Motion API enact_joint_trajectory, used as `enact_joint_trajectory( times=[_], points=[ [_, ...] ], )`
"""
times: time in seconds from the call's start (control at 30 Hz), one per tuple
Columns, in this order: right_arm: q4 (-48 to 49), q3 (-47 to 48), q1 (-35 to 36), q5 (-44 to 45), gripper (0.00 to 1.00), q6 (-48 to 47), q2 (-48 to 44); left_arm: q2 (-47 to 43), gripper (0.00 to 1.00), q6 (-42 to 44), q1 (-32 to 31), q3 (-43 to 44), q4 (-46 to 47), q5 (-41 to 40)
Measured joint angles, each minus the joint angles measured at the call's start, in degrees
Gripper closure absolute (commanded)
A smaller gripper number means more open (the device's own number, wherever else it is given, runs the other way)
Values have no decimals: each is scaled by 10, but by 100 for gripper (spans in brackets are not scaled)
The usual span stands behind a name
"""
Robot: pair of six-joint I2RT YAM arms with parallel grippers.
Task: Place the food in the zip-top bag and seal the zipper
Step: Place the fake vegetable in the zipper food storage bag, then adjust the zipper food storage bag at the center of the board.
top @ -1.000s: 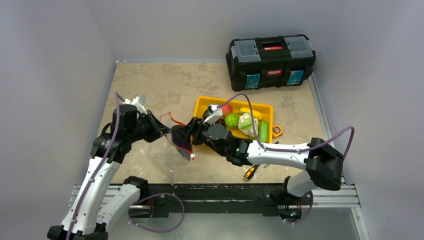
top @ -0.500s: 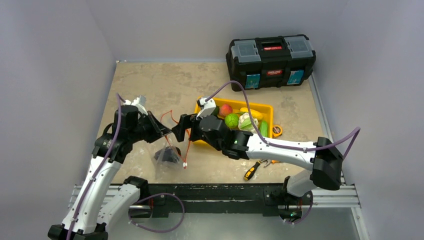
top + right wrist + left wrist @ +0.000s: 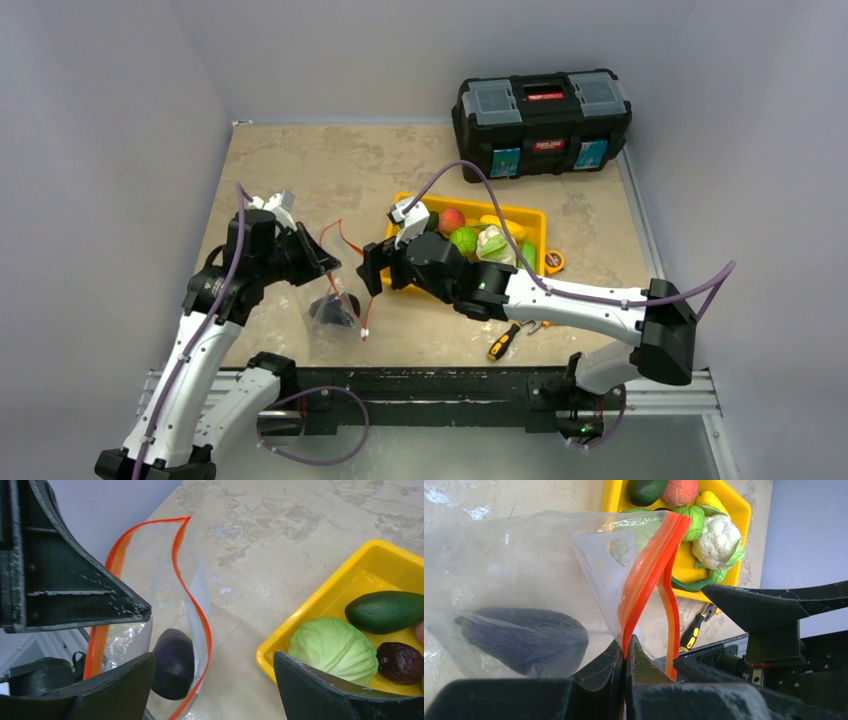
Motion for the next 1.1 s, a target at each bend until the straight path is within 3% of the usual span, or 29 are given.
enact_joint_trajectory(
  times=[0.1, 0.17, 0.33, 0.37, 0.5, 0.67, 0.97, 1.1],
  points=[
    [-6, 1, 0, -3, 20, -20, 6, -8, 100, 1, 0, 1, -1, 0],
    [-2, 4, 0, -14, 33, -26, 19, -11, 100, 1, 0, 1, -2, 0],
    [2, 27, 0, -36, 91, -47, 85, -15, 100, 1, 0, 6, -12, 0],
    [-9, 48, 0, -42, 99, -52, 105, -15, 100, 1, 0, 15, -22, -1],
    [-43, 122, 7, -41, 100, -76, 134, -21, 100, 2, 0, 70, -43, -10],
    [-28, 176, 18, -41, 100, -102, 107, -67, 100, 9, 0, 109, -33, -46],
    [-24, 193, 19, -61, 100, -94, 162, -93, 100, -59, 0, -64, -39, -94],
    [-65, 206, 19, -57, 100, -98, 200, -80, 100, -66, 0, -56, -57, -100]
  ],
)
